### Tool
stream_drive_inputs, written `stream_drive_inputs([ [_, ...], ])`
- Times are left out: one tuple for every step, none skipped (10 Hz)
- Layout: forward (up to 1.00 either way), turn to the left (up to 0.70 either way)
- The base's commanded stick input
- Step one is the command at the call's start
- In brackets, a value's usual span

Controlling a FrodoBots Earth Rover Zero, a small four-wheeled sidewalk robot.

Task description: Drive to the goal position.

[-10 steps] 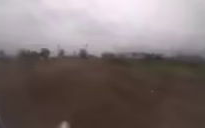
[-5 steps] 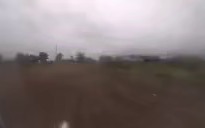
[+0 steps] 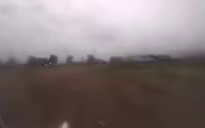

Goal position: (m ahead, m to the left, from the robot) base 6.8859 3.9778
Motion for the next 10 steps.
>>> stream_drive_inputs([
  [0.7,0.0],
  [0.7,0.0],
  [0.7,0.0],
  [0.7,0.0],
  [0.7,0.0],
  [0.7,0.0],
  [0.7,0.0],
  [0.7,0.0],
  [0.7,0.0],
  [0.7,0.0],
])
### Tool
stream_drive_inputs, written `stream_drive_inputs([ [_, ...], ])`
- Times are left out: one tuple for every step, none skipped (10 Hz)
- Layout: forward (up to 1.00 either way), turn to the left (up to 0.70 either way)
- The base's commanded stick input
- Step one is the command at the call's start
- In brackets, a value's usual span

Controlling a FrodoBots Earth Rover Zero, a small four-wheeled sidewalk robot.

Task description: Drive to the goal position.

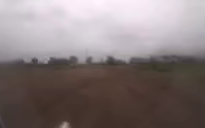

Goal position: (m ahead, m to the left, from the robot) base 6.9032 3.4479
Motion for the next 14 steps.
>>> stream_drive_inputs([
  [0.7,0.0],
  [0.7,0.0],
  [0.7,0.0],
  [0.7,0.0],
  [0.7,0.0],
  [0.7,0.0],
  [0.7,0.0],
  [0.7,0.0],
  [0.7,0.0],
  [0.7,0.0],
  [0.7,0.0],
  [0.7,0.0],
  [0.7,0.0],
  [0.7,0.0],
])
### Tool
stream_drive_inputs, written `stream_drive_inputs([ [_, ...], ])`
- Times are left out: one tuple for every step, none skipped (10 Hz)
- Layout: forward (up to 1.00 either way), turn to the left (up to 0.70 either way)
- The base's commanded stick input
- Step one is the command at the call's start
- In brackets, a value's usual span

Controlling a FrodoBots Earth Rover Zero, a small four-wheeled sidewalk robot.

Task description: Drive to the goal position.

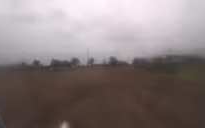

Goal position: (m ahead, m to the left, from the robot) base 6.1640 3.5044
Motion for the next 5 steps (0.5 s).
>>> stream_drive_inputs([
  [0.7,0.0],
  [0.7,0.0],
  [0.7,0.0],
  [0.7,0.0],
  [0.7,0.0],
])
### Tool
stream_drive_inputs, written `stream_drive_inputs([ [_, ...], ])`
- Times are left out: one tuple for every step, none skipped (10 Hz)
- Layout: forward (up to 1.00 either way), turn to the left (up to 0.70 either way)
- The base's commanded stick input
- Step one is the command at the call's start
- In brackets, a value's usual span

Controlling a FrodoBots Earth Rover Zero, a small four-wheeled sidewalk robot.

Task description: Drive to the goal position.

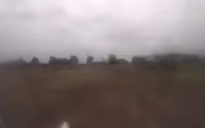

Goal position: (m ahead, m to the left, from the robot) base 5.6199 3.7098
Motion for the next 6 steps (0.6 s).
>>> stream_drive_inputs([
  [0.7,0.0],
  [0.7,0.0],
  [0.7,0.0],
  [0.7,0.0],
  [0.7,0.0],
  [0.7,0.0],
])
